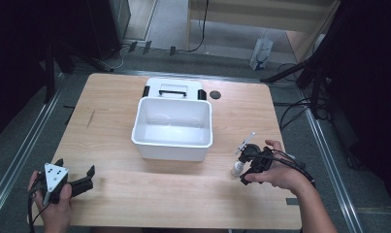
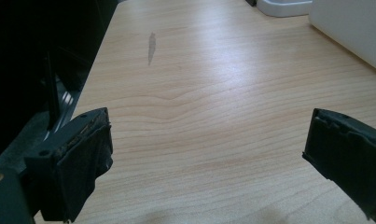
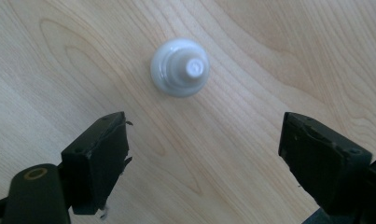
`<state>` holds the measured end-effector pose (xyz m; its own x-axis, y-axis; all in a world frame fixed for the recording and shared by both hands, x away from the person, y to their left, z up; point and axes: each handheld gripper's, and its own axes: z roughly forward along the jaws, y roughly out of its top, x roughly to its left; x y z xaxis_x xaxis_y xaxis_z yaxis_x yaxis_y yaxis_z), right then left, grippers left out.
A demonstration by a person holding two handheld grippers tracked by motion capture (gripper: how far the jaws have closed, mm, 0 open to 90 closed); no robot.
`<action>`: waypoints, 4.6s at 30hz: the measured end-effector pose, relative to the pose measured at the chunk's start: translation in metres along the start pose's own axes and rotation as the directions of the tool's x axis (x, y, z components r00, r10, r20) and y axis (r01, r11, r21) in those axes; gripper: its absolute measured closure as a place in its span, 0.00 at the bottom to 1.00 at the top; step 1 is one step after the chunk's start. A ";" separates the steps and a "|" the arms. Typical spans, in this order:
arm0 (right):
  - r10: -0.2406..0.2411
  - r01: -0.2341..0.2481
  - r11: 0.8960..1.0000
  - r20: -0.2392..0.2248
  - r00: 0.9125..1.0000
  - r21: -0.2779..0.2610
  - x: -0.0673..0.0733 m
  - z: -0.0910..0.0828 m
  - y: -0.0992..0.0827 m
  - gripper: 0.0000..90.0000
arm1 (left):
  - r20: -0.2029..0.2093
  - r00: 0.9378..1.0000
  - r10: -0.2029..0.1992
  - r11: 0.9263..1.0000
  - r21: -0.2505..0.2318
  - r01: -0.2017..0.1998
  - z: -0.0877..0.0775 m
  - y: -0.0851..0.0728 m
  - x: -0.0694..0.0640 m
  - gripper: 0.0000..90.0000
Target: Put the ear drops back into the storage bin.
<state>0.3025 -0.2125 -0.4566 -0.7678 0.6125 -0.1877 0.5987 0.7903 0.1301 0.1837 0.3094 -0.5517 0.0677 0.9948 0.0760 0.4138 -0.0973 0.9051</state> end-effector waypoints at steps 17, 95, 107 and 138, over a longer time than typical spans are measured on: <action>0.007 -0.005 0.999 -0.033 0.999 0.048 0.005 0.000 0.030 0.61 | 0.001 1.000 0.007 1.000 0.008 -0.007 0.001 0.001 -0.001 0.02; -0.125 0.123 0.987 -0.010 0.992 -0.104 0.002 -0.131 0.163 0.80 | 0.002 1.000 0.024 1.000 0.017 -0.024 0.002 0.001 -0.002 0.02; -0.209 0.209 0.973 0.008 0.978 -0.100 0.006 -0.100 0.172 0.80 | 0.002 1.000 0.023 1.000 0.016 -0.023 0.002 0.001 -0.002 0.02; -0.400 0.398 0.915 -0.009 0.917 -0.071 0.015 -0.024 0.170 0.80 | 0.004 1.000 0.017 1.000 0.009 -0.017 0.002 0.001 -0.002 0.02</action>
<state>0.3868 -0.0689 -0.4137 -0.9452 0.2455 -0.2154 0.2255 0.9676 0.1131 0.1856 0.3072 -0.5517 0.0783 0.9928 0.0902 0.4208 -0.1149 0.8998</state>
